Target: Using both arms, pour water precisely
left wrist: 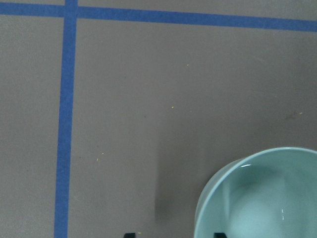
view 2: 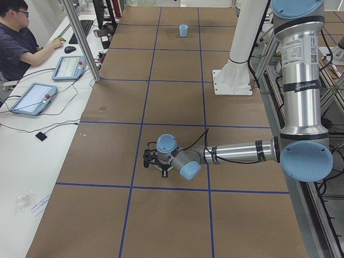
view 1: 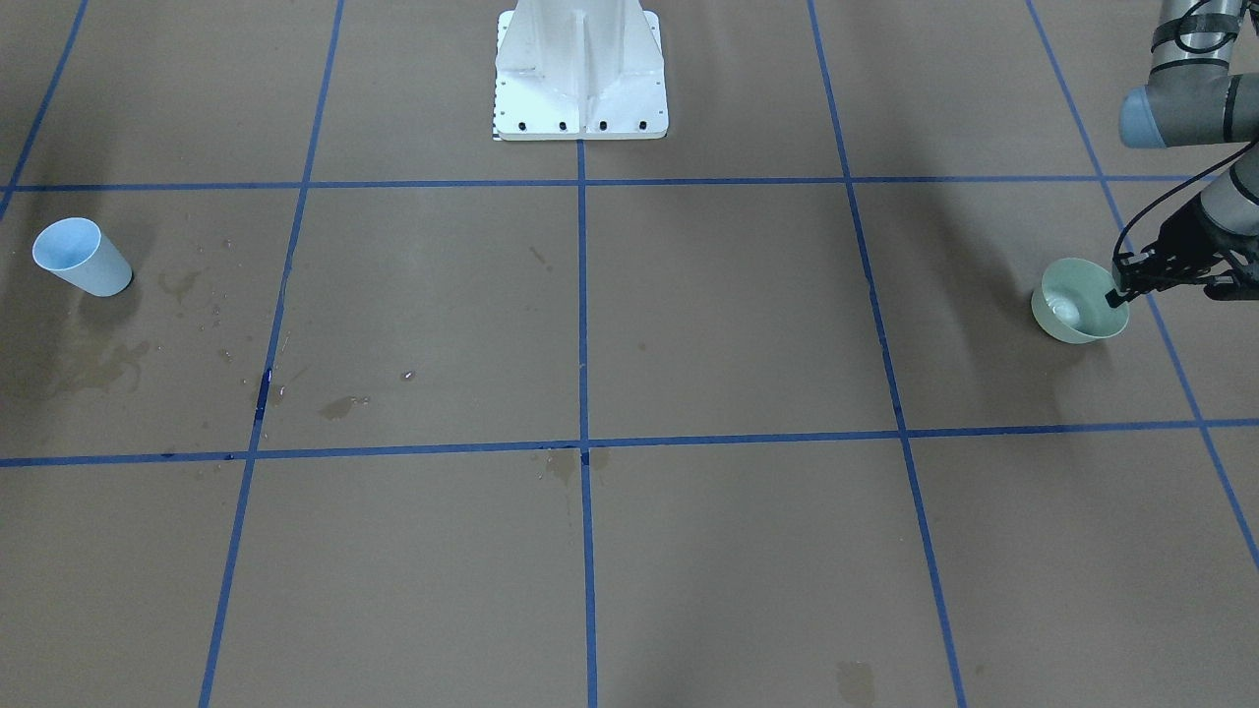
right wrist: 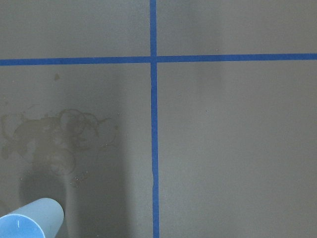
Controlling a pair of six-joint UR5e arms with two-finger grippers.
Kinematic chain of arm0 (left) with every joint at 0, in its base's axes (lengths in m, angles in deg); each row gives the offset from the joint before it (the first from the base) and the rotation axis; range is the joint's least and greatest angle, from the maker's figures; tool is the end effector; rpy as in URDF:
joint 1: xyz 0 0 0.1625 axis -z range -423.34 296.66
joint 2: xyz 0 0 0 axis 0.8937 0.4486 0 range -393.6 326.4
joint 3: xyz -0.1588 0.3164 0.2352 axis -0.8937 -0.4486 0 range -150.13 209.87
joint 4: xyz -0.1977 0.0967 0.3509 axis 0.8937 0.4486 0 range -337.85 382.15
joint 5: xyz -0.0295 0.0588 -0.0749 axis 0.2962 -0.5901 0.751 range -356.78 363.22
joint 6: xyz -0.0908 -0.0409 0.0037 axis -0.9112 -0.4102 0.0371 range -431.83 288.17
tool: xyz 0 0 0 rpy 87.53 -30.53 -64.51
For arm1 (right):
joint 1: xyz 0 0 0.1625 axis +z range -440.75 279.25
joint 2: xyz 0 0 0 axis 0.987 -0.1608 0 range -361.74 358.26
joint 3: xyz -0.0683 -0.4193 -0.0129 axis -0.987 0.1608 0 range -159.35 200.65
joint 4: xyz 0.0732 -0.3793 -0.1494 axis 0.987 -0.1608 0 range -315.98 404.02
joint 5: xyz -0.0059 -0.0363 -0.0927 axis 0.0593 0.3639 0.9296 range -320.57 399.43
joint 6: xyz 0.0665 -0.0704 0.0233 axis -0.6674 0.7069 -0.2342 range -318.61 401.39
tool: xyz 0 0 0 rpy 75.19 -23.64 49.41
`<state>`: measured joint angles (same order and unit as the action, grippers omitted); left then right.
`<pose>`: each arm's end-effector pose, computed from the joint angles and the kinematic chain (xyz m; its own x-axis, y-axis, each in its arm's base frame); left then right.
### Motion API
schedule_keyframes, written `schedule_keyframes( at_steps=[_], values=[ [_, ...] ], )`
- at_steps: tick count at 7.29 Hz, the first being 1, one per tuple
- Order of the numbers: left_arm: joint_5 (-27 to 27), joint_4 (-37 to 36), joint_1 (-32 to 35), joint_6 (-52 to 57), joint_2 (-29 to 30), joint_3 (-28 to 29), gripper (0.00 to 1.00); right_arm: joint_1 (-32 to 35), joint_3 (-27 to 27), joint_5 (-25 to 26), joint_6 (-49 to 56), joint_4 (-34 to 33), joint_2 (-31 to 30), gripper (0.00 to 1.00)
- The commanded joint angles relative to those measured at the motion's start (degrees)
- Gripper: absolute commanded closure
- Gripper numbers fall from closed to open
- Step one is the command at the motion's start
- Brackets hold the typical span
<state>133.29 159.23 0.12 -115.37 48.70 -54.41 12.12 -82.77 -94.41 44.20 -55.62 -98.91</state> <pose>0.1391 -0.4333 0.6829 0.6369 -0.0337 -0.7702 0.0922 0.9952 0.0327 0.0858 -0.4283 0.6191 0.7199 0.0281 0.6935 -0.0147 0.9996 -0.0253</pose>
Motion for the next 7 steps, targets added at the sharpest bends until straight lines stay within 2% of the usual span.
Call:
schedule_keyframes(
  at_steps=[1,2,3,5,6,7],
  values=[
    [3.9,-1.6,0.1,-0.6,0.3,-3.1,1.0,0.0,0.1,0.3,0.0,0.1,0.5,0.0],
    [7.4,-4.8,1.4,-0.7,1.7,-4.5,1.0,0.2,0.0,0.5,0.1,0.1,0.6,0.0],
    [7.6,-13.1,2.3,-0.8,5.7,-8.3,1.0,0.5,-0.8,0.1,0.0,-0.2,0.6,0.0],
    [7.2,-36.0,1.9,-6.7,19.7,-16.0,1.0,0.6,-0.9,0.1,0.0,-0.1,0.2,0.0],
    [7.1,-41.1,-0.3,-13.8,27.8,-15.7,1.0,0.6,-1.0,0.0,0.1,-0.2,0.3,0.0],
    [5.4,-41.9,-6.5,-22.6,33.6,-15.4,1.0,0.5,-1.1,0.4,0.1,-0.4,0.6,0.0]
  ],
)
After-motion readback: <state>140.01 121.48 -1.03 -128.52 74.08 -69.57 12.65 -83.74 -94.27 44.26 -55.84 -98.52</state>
